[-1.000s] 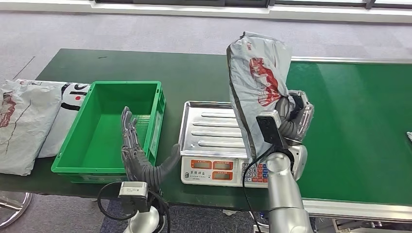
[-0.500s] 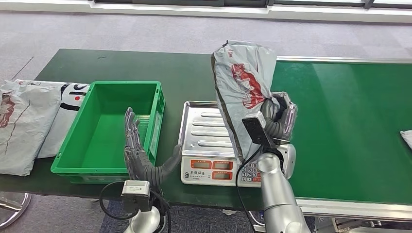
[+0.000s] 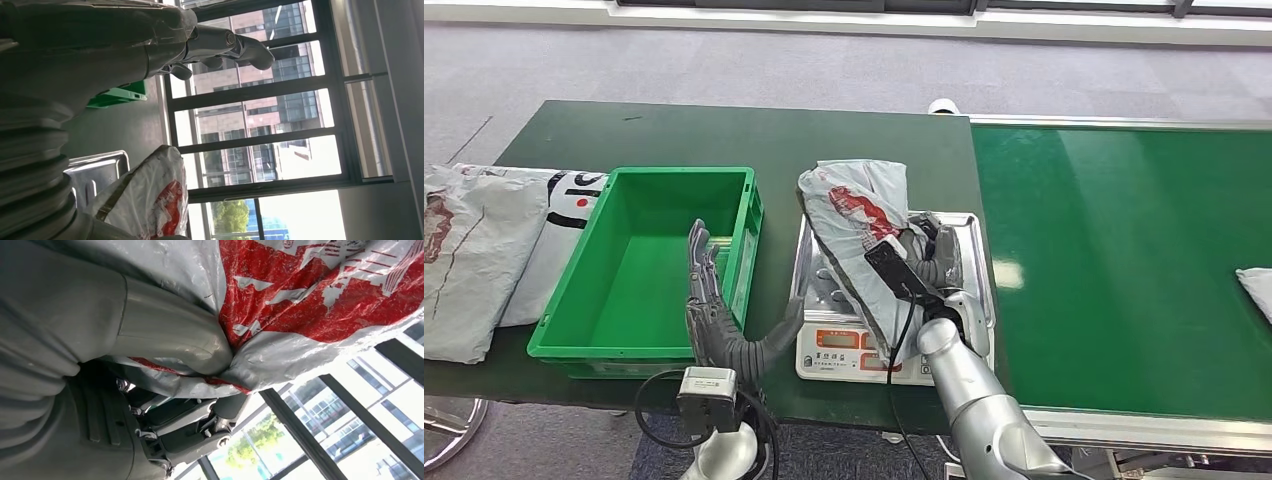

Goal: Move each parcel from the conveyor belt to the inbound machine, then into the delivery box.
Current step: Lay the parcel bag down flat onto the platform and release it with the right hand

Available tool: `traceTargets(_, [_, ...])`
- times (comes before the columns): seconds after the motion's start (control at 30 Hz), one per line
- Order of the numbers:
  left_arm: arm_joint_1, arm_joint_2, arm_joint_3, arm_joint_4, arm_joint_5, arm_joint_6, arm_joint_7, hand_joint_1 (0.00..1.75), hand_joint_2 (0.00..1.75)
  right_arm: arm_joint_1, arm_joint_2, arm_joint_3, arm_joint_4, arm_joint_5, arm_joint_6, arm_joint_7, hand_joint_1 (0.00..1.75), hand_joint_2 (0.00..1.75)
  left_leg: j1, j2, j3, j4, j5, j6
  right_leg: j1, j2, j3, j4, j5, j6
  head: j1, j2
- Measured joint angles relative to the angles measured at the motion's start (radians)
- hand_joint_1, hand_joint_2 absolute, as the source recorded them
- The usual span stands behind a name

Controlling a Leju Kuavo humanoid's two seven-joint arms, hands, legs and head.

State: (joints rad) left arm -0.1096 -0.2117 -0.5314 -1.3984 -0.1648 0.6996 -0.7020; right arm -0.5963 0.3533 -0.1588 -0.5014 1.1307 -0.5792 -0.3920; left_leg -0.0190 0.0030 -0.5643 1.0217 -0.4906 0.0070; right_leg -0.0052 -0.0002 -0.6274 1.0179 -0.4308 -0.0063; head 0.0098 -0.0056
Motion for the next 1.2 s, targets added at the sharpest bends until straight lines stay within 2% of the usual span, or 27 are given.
traceTargets(0.07, [-0.002, 0.000, -0.001, 0.003, 0.006, 0.000, 0.000, 0.00, 1.75, -0.002, -0.002, 0.004, 0.020, -0.001, 0.000, 0.004, 1.75, 1.75, 0.000, 0.000, 0.000, 0.000, 0.000, 0.000, 0.000, 0.000, 0.000, 0.000, 0.000, 0.000, 0.000, 0.000])
traceTargets(0.1, [-0.003, 0.000, -0.002, 0.004, 0.008, 0.000, 0.000, 0.00, 1.75, -0.004, -0.003, 0.006, 0.029, -0.004, 0.000, 0.005, 1.37, 1.75, 0.000, 0.000, 0.000, 0.000, 0.000, 0.000, 0.000, 0.000, 0.000, 0.000, 0.000, 0.000, 0.000, 0.000])
traceTargets(0.2, [-0.004, 0.000, -0.005, 0.005, 0.009, 0.000, 0.000, 0.00, 1.75, -0.009, -0.006, 0.007, 0.048, -0.018, 0.000, 0.002, 0.06, 1.75, 0.000, 0.000, 0.000, 0.000, 0.000, 0.000, 0.000, 0.000, 0.000, 0.000, 0.000, 0.000, 0.000, 0.000])
traceTargets(0.23, [-0.005, 0.000, -0.007, 0.005, 0.009, 0.000, 0.000, 0.00, 1.75, -0.010, -0.007, 0.007, 0.053, -0.023, -0.002, 0.001, 0.00, 1.75, 0.000, 0.000, 0.000, 0.000, 0.000, 0.000, 0.000, 0.000, 0.000, 0.000, 0.000, 0.000, 0.000, 0.000])
traceTargets(0.47, [-0.015, 0.000, -0.018, 0.015, 0.008, 0.000, 0.000, 0.00, 1.75, -0.014, -0.016, 0.004, 0.075, -0.052, -0.050, -0.012, 0.00, 1.75, 0.000, 0.000, 0.000, 0.000, 0.000, 0.000, 0.000, 0.000, 0.000, 0.000, 0.000, 0.000, 0.000, 0.000])
traceTargets(0.7, [-0.025, 0.000, -0.026, 0.031, 0.005, 0.000, 0.000, 0.00, 1.75, -0.004, -0.018, 0.001, 0.053, -0.043, -0.120, -0.084, 0.00, 1.75, 0.000, 0.000, 0.000, 0.000, 0.000, 0.000, 0.000, 0.000, 0.000, 0.000, 0.000, 0.000, 0.000, 0.000])
traceTargets(0.8, [-0.027, 0.001, -0.026, 0.039, -0.001, 0.000, 0.000, 0.00, 1.75, 0.046, -0.012, -0.003, -0.065, -0.013, -0.124, -0.144, 0.00, 1.75, 0.000, -0.001, 0.000, 0.000, 0.000, 0.000, 0.000, 0.000, 0.000, 0.000, 0.000, 0.000, 0.000, 0.000])
traceTargets(1.03, [-0.038, 0.003, -0.026, 0.059, -0.026, 0.000, 0.000, 0.00, 1.75, 0.197, 0.003, 0.027, -0.437, -0.094, -0.125, -0.233, 0.00, 1.75, 0.000, -0.002, -0.001, 0.000, 0.000, 0.000, 0.000, -0.001, -0.001, 0.000, 0.000, 0.000, 0.000, 0.000])
traceTargets(1.2, [-0.109, 0.000, -0.025, 0.161, -0.010, -0.034, 0.001, 0.00, 1.75, 0.282, 0.006, 0.064, -0.643, -0.143, -0.124, -0.298, 0.00, 1.75, -0.001, -0.002, -0.001, 0.000, 0.000, 0.000, 0.000, -0.002, 0.000, 0.000, 0.000, 0.000, 0.000, 0.000])
